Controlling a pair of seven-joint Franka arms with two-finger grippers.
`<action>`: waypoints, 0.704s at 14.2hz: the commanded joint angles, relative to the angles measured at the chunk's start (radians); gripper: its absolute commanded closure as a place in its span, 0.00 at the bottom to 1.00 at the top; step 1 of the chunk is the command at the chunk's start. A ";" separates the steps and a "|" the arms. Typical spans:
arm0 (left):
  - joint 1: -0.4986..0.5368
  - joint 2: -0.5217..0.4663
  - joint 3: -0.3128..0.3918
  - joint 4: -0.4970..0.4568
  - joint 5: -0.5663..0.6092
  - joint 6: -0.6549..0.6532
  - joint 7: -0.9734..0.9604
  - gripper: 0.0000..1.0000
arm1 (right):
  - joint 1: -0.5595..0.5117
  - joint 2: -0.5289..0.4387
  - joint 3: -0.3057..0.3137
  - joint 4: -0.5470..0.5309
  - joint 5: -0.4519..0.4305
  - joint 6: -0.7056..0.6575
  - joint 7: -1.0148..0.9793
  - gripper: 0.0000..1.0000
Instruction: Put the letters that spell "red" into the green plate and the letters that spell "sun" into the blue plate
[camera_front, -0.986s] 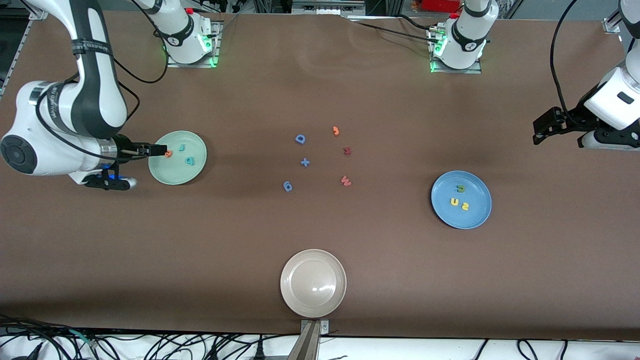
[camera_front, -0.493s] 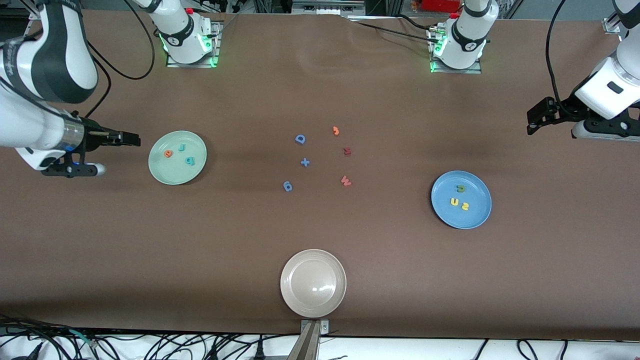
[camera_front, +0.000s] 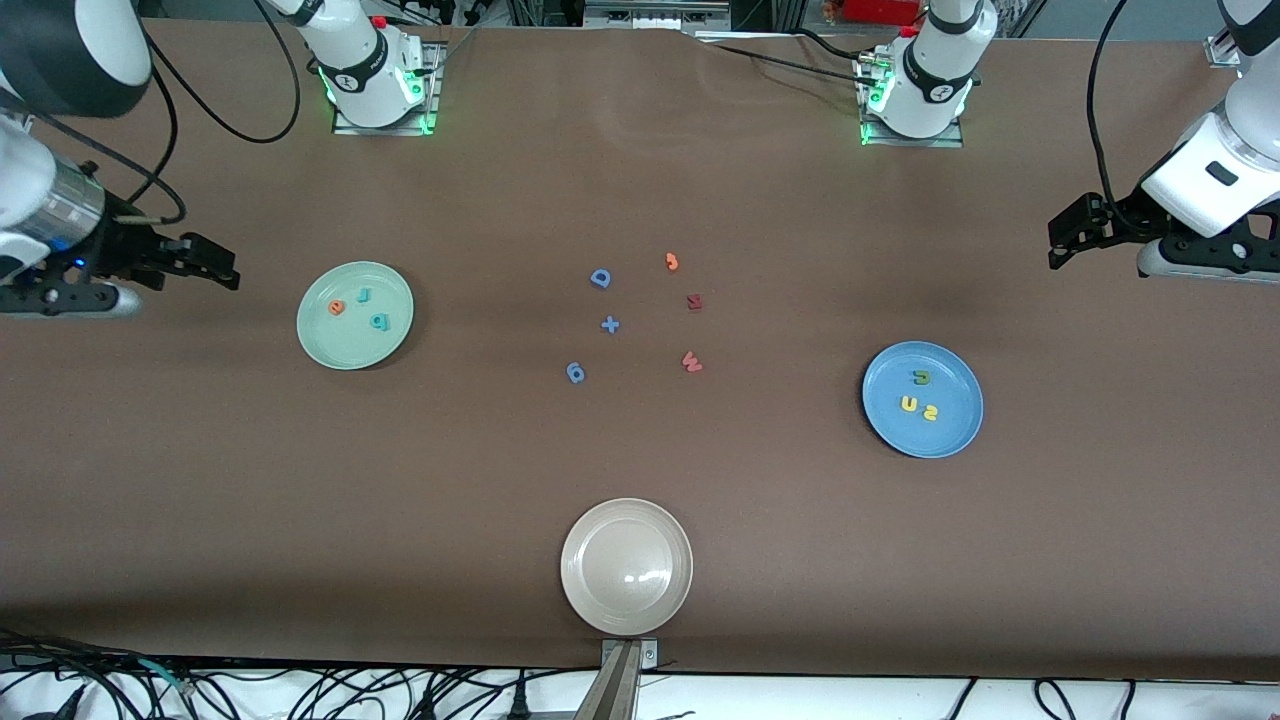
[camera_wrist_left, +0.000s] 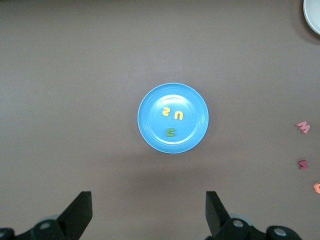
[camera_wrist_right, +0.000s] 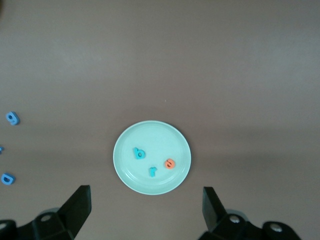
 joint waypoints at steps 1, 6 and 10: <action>-0.007 0.002 0.008 0.012 -0.021 -0.002 0.028 0.00 | -0.018 -0.043 0.024 -0.028 -0.016 0.015 -0.007 0.01; -0.007 0.002 0.008 0.012 -0.020 -0.002 0.028 0.00 | -0.017 -0.042 0.016 0.014 -0.010 -0.007 0.005 0.01; -0.007 0.002 0.008 0.013 -0.020 -0.002 0.030 0.00 | -0.017 -0.052 -0.016 0.046 -0.002 -0.011 0.006 0.01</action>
